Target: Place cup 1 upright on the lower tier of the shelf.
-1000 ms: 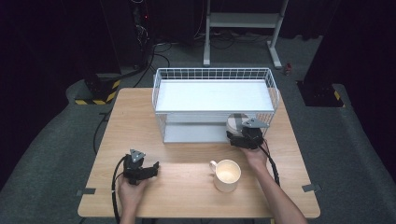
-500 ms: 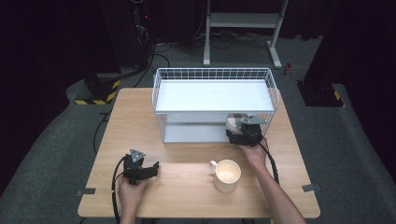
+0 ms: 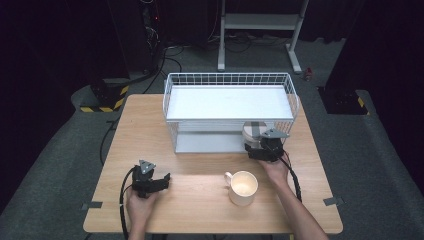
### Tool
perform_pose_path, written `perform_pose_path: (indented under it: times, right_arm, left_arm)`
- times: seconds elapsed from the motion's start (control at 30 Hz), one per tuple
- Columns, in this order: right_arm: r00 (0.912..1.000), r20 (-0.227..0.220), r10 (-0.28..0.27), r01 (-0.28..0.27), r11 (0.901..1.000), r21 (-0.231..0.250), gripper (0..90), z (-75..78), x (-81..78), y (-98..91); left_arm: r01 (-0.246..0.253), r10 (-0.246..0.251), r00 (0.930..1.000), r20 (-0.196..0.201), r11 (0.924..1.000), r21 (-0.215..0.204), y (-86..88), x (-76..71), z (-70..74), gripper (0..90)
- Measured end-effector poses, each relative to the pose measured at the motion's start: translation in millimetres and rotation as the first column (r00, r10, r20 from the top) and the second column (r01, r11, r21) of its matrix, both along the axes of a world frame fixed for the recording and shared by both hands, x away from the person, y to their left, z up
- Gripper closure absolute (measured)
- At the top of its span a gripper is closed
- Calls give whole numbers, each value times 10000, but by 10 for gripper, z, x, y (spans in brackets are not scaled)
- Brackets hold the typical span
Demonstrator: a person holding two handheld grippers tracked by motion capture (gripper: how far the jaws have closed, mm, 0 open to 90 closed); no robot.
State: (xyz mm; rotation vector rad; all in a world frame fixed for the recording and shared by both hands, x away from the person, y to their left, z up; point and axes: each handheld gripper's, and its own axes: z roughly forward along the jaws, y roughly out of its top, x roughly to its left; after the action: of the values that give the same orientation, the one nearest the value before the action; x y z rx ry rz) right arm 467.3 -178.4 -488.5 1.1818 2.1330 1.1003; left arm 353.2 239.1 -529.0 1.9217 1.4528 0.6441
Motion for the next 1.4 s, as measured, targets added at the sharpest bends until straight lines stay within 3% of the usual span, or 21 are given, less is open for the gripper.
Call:
perform_pose_path:
  times: [0.43,0.57,1.2,1.4]
  right_arm:
    - [9992,29,-390,390,9992,10,280,-36,-56,0]
    - [9992,138,-388,388,9992,-11,317,-49,-32,-17]
    - [9938,-259,-1079,1084,9940,160,442,-77,113,53]
    - [9936,-63,-1125,1125,9936,43,487,-73,156,72]
  left_arm:
    - [-5,5,10000,2,10000,-2,0,0,0,168]
    - [4,-4,10000,3,10000,10,1,1,0,168]
    - [-9,9,10000,0,10000,-7,0,0,0,169]
    - [-11,11,10000,2,10000,-9,0,0,0,169]
